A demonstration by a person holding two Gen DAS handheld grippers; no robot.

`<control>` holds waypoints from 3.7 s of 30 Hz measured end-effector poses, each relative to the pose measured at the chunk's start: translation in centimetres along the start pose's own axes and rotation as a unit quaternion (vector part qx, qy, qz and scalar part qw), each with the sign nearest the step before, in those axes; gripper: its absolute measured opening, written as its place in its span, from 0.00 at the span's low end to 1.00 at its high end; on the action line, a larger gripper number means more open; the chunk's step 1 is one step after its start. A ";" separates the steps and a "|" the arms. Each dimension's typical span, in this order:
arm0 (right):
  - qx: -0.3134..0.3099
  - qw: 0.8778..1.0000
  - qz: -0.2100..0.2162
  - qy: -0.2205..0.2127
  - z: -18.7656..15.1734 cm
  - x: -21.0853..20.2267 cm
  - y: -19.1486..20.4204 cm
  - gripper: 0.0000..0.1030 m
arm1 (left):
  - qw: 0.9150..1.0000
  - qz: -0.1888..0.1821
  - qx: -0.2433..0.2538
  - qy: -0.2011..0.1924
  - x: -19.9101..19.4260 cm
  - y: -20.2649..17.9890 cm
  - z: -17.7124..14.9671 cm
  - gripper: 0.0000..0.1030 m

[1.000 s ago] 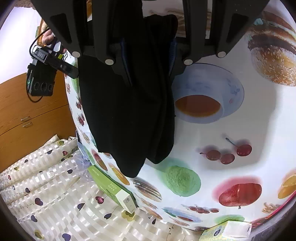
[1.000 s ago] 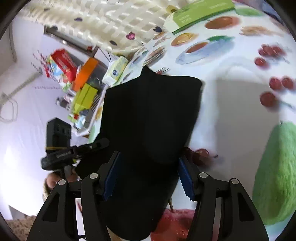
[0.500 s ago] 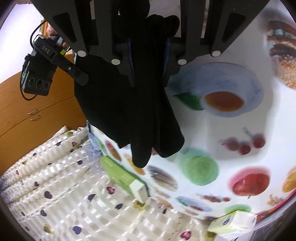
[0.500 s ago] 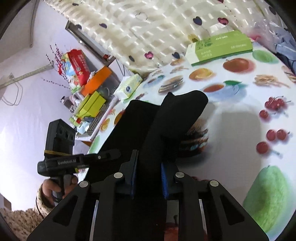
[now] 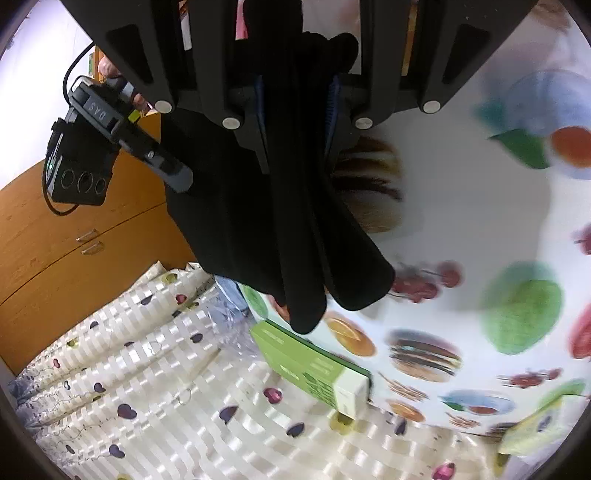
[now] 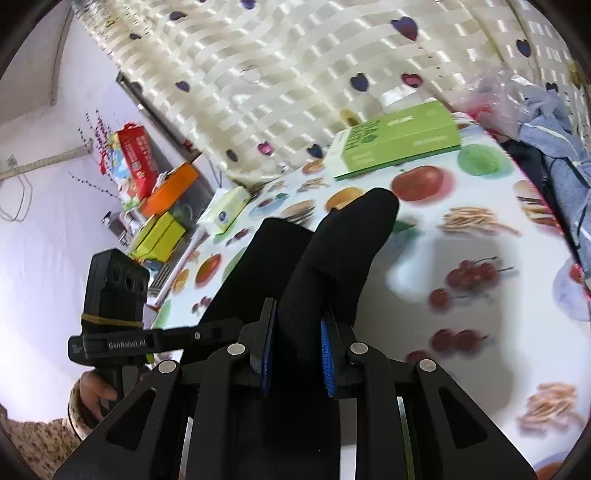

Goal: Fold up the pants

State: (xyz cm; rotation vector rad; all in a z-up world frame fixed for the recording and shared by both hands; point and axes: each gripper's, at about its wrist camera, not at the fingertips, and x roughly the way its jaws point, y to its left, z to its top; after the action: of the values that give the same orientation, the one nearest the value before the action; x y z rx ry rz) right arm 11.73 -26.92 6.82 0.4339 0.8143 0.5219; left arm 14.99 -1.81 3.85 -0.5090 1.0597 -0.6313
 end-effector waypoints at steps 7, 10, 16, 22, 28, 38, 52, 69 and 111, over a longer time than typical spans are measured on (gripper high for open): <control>0.010 0.999 -0.046 0.002 -0.1 -0.3 -3.0 0.23 | 0.998 0.048 0.022 0.018 2.6 -0.4 -0.1 0.28; 0.005 0.997 -0.070 0.010 -0.5 0.0 -3.6 0.24 | 0.997 0.071 0.016 0.025 2.8 0.5 -0.4 0.35; -0.021 0.992 -0.122 0.024 -1.2 0.6 -4.3 0.30 | 0.993 0.110 0.035 0.017 2.6 0.6 -0.7 0.52; -0.050 0.980 -0.187 0.040 -1.7 1.2 -4.4 0.45 | 0.985 0.157 0.066 -0.002 2.4 0.1 -1.3 0.66; -0.075 0.972 -0.223 0.025 -2.1 0.2 -2.7 0.47 | 0.974 0.204 0.093 -0.024 1.6 -1.0 -2.1 0.70; -0.114 0.964 -0.242 -0.015 -4.5 -2.7 2.9 0.58 | 0.953 0.261 0.131 -0.084 -0.8 -3.9 -4.6 0.70; -0.119 0.956 -0.270 0.006 -10.7 -2.8 6.4 0.58 | 0.927 0.320 0.154 -0.117 -2.7 -5.4 -10.4 0.70; -0.103 0.944 -0.308 0.054 -13.3 -0.6 4.6 0.58 | 0.928 0.344 0.126 -0.072 -0.1 -3.1 -12.7 0.70; -0.094 0.946 -0.306 0.044 -13.3 -0.3 4.1 0.70 | 0.927 0.341 0.128 -0.088 -0.1 -2.7 -12.7 0.72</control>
State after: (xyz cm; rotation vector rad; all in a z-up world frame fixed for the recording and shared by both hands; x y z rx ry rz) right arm 0.17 -21.67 1.05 -0.0318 0.9241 0.0355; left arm 2.76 -4.77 0.56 0.0484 0.8886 -0.0951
